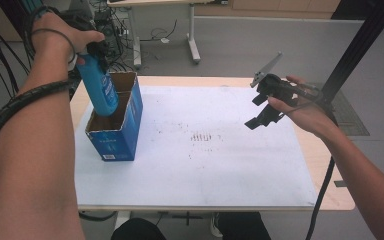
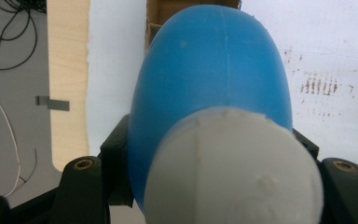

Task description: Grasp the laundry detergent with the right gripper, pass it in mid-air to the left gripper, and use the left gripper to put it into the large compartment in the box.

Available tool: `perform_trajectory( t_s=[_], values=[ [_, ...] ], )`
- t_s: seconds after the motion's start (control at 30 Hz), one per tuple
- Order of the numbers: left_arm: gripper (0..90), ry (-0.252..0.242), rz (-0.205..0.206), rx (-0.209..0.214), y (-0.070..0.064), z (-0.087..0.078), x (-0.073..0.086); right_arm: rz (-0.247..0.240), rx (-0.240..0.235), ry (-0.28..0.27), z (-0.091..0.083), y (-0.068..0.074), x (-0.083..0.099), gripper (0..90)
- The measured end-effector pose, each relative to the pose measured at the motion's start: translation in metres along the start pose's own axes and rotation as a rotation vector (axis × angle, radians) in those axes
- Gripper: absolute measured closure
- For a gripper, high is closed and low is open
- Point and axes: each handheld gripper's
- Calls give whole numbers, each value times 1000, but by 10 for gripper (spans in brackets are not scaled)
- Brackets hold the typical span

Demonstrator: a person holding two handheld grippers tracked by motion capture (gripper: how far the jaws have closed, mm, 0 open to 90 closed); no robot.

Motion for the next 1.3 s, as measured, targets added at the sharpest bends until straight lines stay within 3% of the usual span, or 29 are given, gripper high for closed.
perform_trajectory(
  t_s=[0.17, 0.6, 0.83, 1.3],
  values=[
    [379, 10, 5, 7, 2, 17, -3, 1, 8, 4, 1, -1, 0, 50],
    [379, 33, 50, -38, -3, 75, -14, -3, 2, 20, 8, 0, -7, 50],
    [378, 46, 59, -25, -1, 108, -22, 8, 0, 32, 13, -2, -8, 50],
    [378, 39, 75, -46, 8, 144, -26, 15, 3, 43, 20, -5, -10, 51]
  ],
)
Point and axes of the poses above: each handheld gripper's, and its own axes: z roughly forward along the jaws, x roughly out of its underside, y roughly to its left, and after that the axes turned 12 degrees about y, right-handed
